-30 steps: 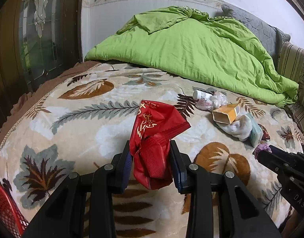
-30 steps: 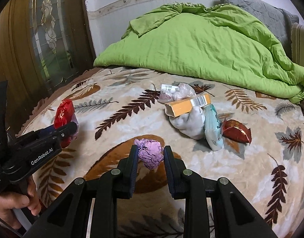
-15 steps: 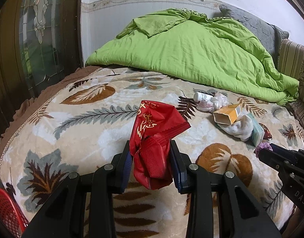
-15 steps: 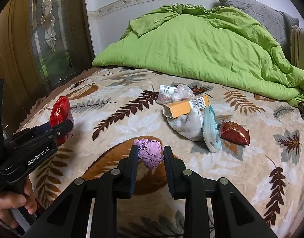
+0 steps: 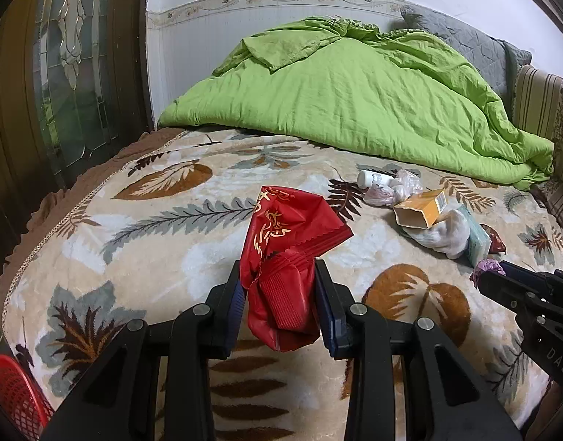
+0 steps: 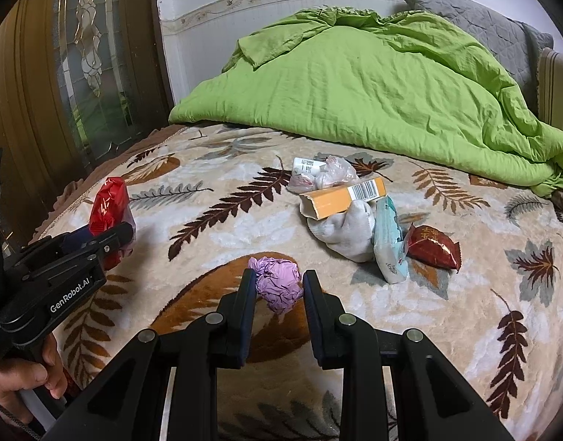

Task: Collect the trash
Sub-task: 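Lift the red bag with the left tool while the right holds the purple wrapper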

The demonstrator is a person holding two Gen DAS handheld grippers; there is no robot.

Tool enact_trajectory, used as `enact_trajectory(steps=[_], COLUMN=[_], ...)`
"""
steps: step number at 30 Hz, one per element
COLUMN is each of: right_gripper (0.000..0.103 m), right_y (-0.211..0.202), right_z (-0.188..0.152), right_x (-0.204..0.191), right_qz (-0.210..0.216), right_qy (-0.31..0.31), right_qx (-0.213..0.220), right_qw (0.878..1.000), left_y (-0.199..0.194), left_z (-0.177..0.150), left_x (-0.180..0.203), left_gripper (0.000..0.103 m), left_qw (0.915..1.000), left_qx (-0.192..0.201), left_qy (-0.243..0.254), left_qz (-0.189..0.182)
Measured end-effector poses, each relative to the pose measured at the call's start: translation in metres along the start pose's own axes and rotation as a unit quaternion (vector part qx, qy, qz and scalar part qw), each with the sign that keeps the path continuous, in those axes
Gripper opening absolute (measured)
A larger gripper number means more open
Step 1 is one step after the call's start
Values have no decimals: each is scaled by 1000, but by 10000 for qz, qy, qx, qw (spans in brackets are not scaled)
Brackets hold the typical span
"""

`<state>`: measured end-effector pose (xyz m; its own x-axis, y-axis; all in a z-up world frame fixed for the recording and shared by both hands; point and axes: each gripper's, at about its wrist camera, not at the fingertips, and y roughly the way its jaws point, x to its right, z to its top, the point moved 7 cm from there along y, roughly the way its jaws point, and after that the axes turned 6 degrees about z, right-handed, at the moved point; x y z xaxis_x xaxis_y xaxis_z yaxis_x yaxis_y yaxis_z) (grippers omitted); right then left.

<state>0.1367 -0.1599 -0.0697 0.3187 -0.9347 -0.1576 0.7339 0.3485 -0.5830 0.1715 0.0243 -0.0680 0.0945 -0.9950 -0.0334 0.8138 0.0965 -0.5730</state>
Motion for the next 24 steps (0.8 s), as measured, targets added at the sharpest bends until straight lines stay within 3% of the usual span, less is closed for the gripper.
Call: enact_trajectory(steps=[24], right_gripper=[28], right_y=[2], right_z=[-2], right_x=[4], right_qz=[-33], right_qy=[-10], right_qx=[-30], right_qw=[10000], left_y=[2], left_z=[2], left_x=[-1], left_gripper=[34], left_qw=[10000], left_qx=[-9], left_qy=[62], left_qz=[7])
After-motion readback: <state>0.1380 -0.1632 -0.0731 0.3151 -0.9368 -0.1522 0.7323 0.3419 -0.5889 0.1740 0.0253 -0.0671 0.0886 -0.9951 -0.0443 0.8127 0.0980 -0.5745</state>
